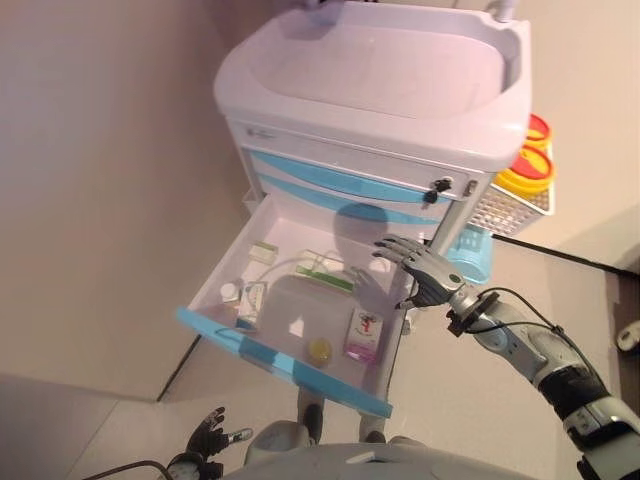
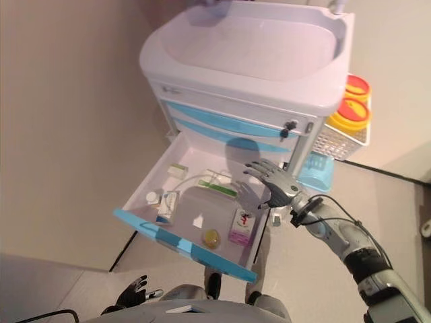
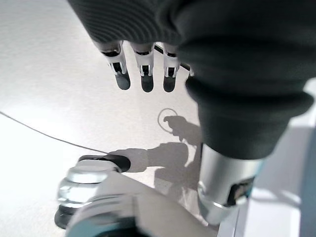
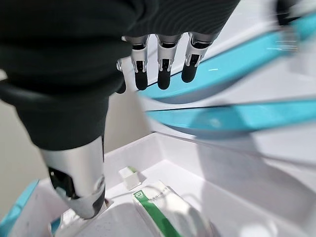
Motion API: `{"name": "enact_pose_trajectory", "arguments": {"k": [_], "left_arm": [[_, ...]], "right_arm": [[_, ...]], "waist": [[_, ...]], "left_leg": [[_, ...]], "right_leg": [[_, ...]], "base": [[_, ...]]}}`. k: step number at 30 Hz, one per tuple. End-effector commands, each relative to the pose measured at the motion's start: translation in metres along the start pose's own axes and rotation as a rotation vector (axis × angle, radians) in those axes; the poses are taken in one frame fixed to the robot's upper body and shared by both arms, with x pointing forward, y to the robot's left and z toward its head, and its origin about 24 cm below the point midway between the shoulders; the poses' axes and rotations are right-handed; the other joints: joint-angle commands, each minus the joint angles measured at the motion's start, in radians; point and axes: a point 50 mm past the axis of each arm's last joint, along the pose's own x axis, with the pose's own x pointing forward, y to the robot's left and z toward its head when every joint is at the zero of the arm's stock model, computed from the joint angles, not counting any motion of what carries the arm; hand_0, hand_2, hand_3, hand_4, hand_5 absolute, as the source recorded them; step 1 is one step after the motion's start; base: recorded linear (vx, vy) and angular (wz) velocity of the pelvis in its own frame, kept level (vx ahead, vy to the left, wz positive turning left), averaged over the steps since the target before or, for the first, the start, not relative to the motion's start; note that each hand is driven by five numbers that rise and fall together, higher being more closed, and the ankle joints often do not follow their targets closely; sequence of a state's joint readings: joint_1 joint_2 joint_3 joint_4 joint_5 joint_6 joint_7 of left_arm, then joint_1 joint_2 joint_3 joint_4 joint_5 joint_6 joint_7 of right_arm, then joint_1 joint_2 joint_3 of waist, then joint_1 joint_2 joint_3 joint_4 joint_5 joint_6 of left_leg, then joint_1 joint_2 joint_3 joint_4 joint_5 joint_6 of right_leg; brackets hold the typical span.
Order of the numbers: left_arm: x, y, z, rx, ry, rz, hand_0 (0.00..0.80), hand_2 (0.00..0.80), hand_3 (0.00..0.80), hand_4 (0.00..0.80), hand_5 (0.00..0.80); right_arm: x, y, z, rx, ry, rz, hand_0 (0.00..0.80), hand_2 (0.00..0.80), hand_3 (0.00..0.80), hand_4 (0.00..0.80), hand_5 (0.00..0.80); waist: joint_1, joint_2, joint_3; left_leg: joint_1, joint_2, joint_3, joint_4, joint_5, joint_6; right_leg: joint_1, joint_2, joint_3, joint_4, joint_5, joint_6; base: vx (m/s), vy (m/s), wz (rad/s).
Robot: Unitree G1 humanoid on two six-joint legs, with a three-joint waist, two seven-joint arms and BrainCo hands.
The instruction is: Open the drawer and pick up the medicine
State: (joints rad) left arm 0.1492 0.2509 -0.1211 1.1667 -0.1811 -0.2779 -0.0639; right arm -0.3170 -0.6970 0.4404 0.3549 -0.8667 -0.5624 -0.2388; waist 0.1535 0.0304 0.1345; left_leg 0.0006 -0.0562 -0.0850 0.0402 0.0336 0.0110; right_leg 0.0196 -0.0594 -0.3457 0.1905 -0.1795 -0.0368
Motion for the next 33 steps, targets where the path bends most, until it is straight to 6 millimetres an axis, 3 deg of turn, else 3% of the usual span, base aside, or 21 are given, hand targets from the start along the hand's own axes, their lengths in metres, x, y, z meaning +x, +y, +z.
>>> {"name": "enact_pose_trajectory", "arguments": {"k": [1,9,20,33], "left_arm": [[0.003,0.007,0.007,0.076,-0.007,0.002,0.0,0.0,0.0,0.0,0.0],[0.0,0.01,0.003,0.126,0.001,-0.01,0.0,0.0,0.0,0.0,0.0],[0.002,-0.001,0.008,0.203,-0.044,-0.061,0.0,0.0,0.0,0.0,0.0],[0.002,-0.013,0.01,0.216,-0.081,-0.102,0.0,0.0,0.0,0.0,0.0]], "right_arm": [[0.019,-0.012,0.006,-0.093,-0.072,-0.002,0.0,0.0,0.0,0.0,0.0],[0.024,0.016,0.005,-0.178,-0.078,0.217,0.0,0.0,0.0,0.0,0.0],[0.004,0.07,0.011,-0.132,-0.086,0.457,0.0,0.0,0.0,0.0,0.0],[-0.005,0.104,0.03,-0.057,-0.04,0.464,0.0,0.0,0.0,0.0,0.0]], "waist": [[0.055,-0.036,-0.005],[0.12,-0.046,-0.011],[0.163,-0.045,-0.007],[0.178,-0.025,0.008]], "left_leg": [[-0.004,-0.047,-0.02,0.008,-0.088,-0.015],[-0.008,-0.047,-0.066,-0.023,-0.064,-0.026],[-0.019,-0.053,-0.107,-0.045,-0.041,-0.032],[-0.023,-0.061,-0.138,-0.056,-0.048,-0.041]], "right_leg": [[0.042,-0.04,-0.01,-0.079,0.046,0.075],[0.056,-0.04,-0.063,-0.089,0.042,0.071],[0.059,-0.038,-0.104,-0.09,0.039,0.067],[0.052,-0.042,-0.115,-0.075,0.011,0.067]], "base": [[0.049,-0.013,0.33],[0.029,-0.017,0.27],[0.007,-0.011,0.13],[0.014,-0.01,0.08]]}}
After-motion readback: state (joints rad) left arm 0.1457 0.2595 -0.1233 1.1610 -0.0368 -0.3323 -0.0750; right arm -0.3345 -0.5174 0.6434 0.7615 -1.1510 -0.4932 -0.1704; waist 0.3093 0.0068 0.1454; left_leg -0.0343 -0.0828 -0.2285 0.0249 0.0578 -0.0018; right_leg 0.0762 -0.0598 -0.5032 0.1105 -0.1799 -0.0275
